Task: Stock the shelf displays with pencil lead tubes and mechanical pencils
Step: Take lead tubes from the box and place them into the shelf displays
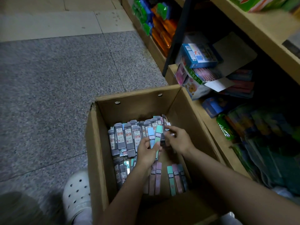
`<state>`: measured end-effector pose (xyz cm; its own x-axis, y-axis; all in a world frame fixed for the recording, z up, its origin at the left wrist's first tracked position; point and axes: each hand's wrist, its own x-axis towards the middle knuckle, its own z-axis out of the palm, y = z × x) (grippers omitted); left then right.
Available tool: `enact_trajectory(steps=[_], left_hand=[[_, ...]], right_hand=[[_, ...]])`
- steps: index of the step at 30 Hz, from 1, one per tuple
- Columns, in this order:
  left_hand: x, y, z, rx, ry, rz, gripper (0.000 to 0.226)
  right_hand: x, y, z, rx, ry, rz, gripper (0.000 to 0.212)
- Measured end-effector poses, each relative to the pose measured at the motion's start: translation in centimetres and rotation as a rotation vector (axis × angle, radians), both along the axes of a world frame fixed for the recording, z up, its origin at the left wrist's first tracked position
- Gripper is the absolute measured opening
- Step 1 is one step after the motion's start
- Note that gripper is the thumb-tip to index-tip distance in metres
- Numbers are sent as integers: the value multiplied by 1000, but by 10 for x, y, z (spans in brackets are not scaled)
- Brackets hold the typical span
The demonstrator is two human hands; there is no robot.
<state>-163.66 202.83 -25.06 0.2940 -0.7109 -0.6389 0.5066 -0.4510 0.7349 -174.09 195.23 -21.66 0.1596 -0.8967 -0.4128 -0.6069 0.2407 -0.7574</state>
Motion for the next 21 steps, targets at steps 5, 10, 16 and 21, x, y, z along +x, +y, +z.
enact_trajectory(steps=[5, 10, 16, 21], left_hand=[[12, -9, -9, 104, 11, 127, 30], [8, -10, -16, 162, 21, 190, 37], [-1, -9, -18, 206, -9, 220, 38], [-2, -6, -18, 242, -22, 180, 42]], right_hand=[[1, -6, -28, 24, 450, 129, 41], [3, 16, -63, 86, 550, 80, 62], [4, 22, -77, -22, 484, -152, 49], [9, 21, -82, -49, 479, -174, 42]])
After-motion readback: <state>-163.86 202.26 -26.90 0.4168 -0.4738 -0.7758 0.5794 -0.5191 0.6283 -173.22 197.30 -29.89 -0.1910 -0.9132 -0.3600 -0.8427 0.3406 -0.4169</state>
